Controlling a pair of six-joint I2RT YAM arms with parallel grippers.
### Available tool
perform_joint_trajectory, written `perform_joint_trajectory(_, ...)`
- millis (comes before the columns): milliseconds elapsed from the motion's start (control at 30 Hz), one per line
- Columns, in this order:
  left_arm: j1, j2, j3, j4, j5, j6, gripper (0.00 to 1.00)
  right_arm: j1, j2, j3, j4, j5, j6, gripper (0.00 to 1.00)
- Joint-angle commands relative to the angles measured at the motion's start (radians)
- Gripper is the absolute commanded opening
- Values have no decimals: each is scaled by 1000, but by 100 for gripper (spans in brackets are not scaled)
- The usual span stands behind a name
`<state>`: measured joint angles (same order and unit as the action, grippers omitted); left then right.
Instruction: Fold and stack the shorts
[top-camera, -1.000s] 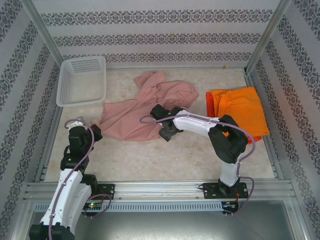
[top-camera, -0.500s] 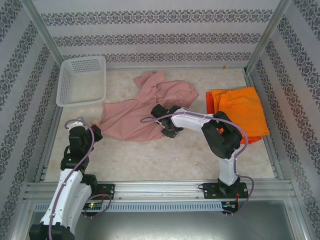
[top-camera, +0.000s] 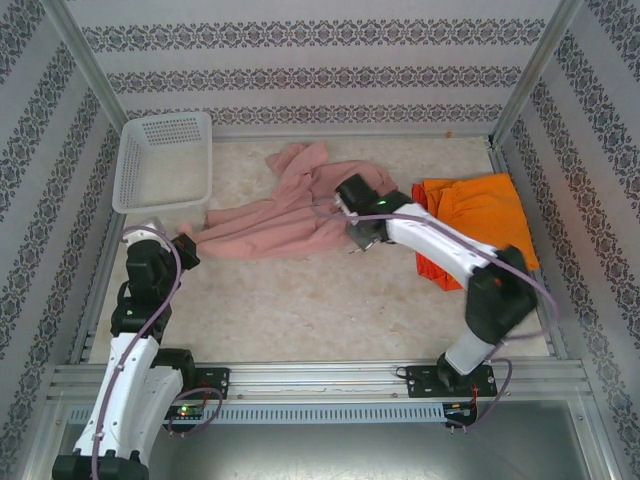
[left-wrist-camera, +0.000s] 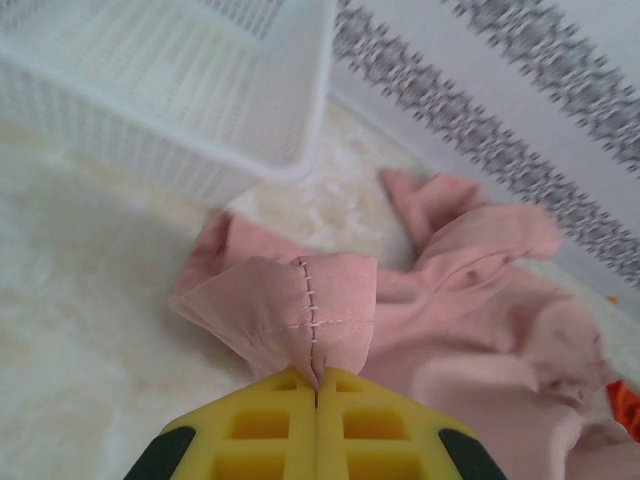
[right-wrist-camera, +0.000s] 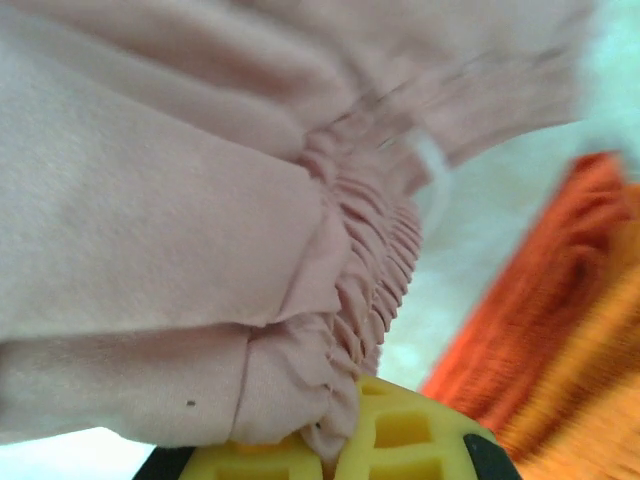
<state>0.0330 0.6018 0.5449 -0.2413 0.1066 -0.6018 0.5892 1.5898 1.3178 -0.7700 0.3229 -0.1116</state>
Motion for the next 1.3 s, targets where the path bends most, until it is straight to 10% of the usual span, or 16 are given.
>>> perform_joint_trajectory(0, -5, 21, 114, -19, 35, 51, 0, -43, -163, 49, -12, -18, 16, 0)
perform_joint_trajectory(867, -5, 564, 1414, -188, 49, 215, 0, -196, -310, 696, 50, -251, 181, 0)
perform_joint_trajectory(1267, -5, 550, 965, -88, 115, 177, 0, -282, -238, 388, 31, -304, 195, 0)
